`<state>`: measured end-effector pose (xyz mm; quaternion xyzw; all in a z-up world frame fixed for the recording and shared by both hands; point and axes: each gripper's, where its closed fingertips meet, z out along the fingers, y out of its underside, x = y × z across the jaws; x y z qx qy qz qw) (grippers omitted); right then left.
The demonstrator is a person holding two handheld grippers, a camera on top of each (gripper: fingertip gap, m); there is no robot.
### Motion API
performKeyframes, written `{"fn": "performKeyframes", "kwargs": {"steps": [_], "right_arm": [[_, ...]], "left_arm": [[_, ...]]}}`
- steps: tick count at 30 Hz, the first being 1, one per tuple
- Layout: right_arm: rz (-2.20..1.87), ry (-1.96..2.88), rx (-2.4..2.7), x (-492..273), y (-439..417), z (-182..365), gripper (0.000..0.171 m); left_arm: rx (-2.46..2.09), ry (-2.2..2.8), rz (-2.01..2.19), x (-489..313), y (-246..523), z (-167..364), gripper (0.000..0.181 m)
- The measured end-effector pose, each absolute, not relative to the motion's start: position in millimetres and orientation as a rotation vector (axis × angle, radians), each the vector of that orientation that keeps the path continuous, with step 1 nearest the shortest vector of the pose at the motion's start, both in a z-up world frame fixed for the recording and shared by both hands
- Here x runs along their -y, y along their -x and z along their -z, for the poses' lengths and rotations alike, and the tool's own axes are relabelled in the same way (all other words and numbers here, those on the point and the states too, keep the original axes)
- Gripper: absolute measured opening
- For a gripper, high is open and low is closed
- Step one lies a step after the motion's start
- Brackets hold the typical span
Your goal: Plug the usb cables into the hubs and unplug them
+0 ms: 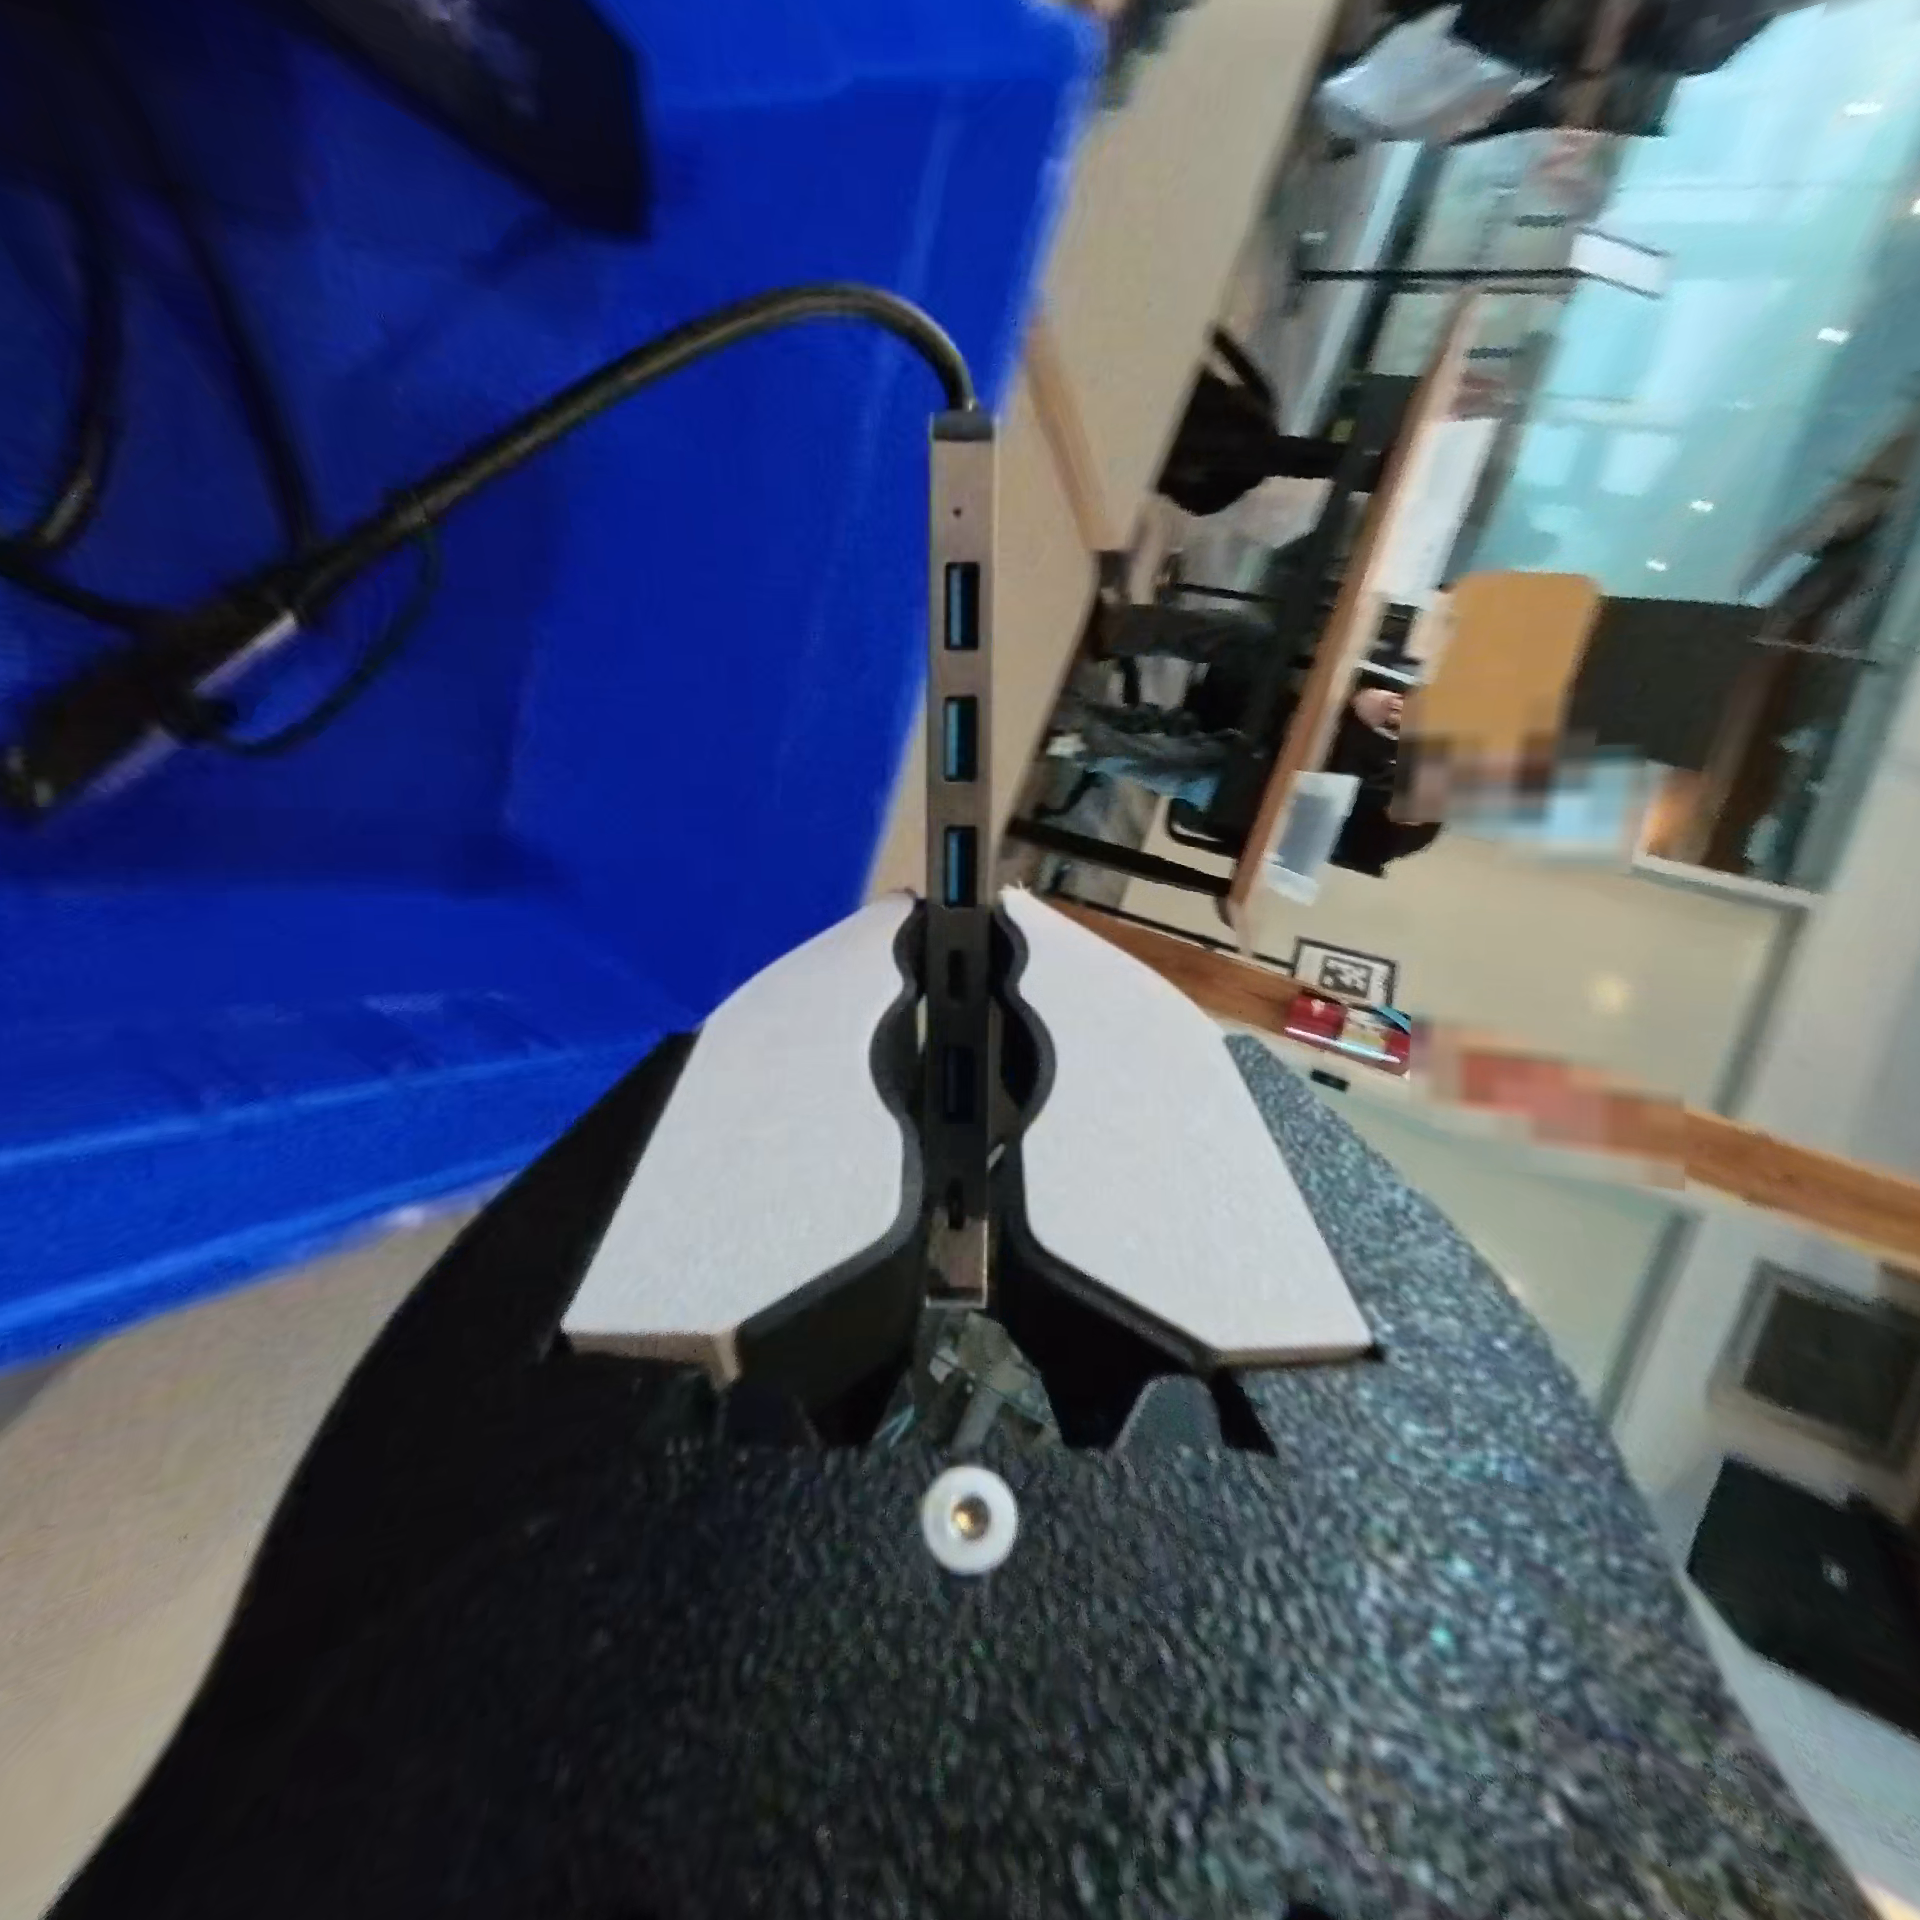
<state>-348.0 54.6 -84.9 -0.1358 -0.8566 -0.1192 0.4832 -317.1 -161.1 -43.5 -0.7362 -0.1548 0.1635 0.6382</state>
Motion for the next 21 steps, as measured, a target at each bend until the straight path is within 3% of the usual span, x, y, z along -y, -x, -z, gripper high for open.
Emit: {"fn": "performKeyframes", "kwargs": {"steps": [11,16,21], "right_arm": [[-0.005,0.583,1.733,-66,230,-8,0.009],[-0.169,0.707,1.768,-58,169,-8,0.01],[-0.602,0.808,1.946,-21,116,13,0.01]], "left_arm": [[0.113,1.493,-0.329,133,264,2,0.058],[-0.012,1.482,-0.171,104,217,-2,0.072],[-0.183,1.502,-0.021,77,161,6,0.077]]}}
